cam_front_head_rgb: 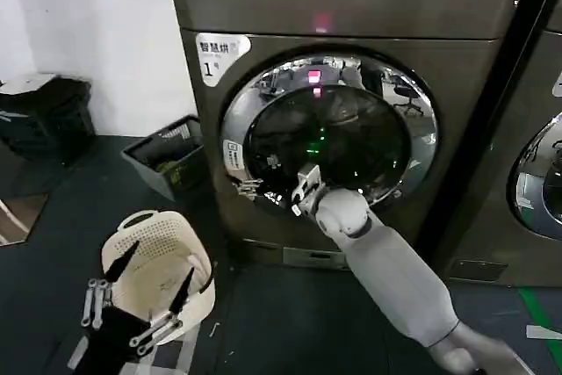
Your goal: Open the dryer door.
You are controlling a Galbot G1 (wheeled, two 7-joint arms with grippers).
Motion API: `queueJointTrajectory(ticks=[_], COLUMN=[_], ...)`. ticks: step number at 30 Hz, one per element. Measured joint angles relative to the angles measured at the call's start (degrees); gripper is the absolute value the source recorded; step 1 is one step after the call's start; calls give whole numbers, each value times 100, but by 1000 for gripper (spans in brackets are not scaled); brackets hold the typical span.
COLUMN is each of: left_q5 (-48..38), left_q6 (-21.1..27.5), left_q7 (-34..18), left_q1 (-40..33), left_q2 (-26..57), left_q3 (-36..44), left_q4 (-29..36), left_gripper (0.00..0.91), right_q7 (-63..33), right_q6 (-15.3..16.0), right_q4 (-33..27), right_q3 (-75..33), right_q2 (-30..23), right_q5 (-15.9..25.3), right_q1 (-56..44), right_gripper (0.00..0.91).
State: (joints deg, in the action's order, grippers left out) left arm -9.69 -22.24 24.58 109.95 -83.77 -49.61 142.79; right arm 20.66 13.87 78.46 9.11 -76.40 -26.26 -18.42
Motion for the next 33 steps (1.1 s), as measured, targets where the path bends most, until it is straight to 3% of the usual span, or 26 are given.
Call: queueJointTrajectory(ticks=[20,33], left_q5=[30,25], left_q6=[-10,-14], left_q7=[0,0], left_q1=[0,-2], left_q2=[-45,-38], left_q3=[-17,-41], left_q4=[-47,-72], left_gripper=[907,907], right_q7=[791,1397], right_q6=[-202,-224], right_q4=[-585,-489], right_q3=[93,198], right_q2=[-143,26], right_q5=[-2,-242], right_q1=[283,330], right_gripper=[907,907])
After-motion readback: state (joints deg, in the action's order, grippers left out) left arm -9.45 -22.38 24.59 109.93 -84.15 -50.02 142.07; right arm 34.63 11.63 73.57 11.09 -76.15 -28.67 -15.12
